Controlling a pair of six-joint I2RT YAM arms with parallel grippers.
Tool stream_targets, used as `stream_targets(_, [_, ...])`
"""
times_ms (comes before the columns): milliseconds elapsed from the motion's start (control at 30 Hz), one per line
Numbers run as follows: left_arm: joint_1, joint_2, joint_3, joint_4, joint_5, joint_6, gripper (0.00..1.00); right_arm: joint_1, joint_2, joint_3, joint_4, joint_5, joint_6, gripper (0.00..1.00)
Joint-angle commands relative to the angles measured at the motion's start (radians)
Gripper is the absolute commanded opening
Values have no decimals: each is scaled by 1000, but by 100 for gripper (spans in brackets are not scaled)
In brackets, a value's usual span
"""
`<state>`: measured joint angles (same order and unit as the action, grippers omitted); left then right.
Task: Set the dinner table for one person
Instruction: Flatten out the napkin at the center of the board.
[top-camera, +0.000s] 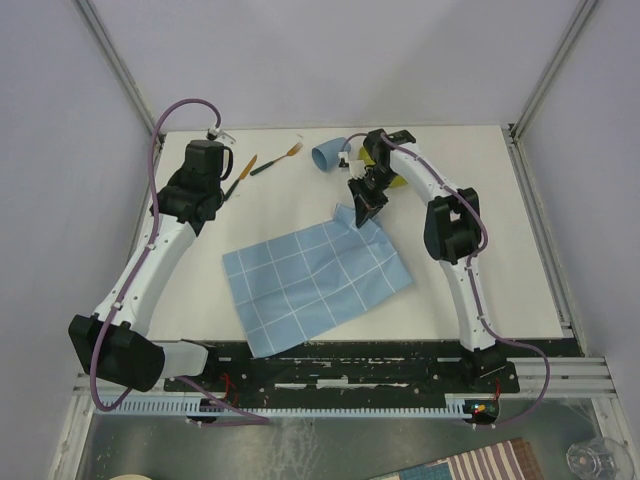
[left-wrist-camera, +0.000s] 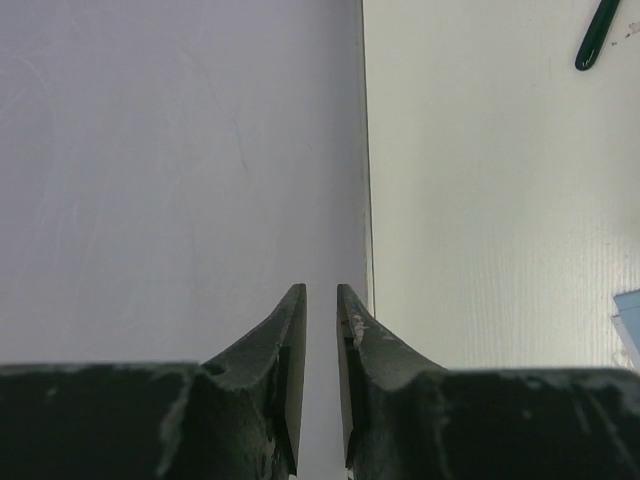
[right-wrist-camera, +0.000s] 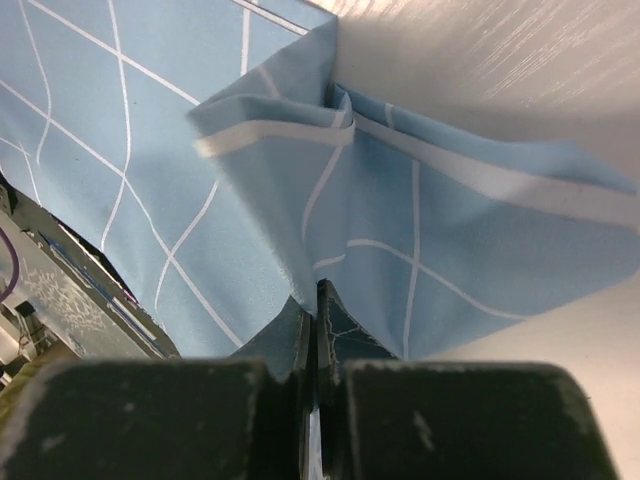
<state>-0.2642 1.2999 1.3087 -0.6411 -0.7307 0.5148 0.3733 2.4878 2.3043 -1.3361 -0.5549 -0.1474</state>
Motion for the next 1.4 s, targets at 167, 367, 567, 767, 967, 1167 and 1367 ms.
stream_targets(167, [-2,-3,19,43,23,4,25,3,-346,-83,239,-193,75,2])
stream_targets(367, [-3,8,12,62,34,2,25,-3,-561,-323,520,-256,239,2])
stream_targets(567, [-3,13,5,77,46,-5,25,-25,-522,-416,446,-130,246,2])
stream_targets(767, [-3,19,-2,81,55,-12,25,-43,-454,-406,405,-42,235,2])
stream_targets(967, [-3,16,-3,82,59,-11,25,-56,-407,-362,398,39,289,2])
stream_targets(1167, [-4,3,-19,82,62,-19,25,-95,-409,-408,406,191,338,2])
stream_targets(1367, [-4,4,-27,84,69,-30,25,-152,-391,-446,414,210,342,2])
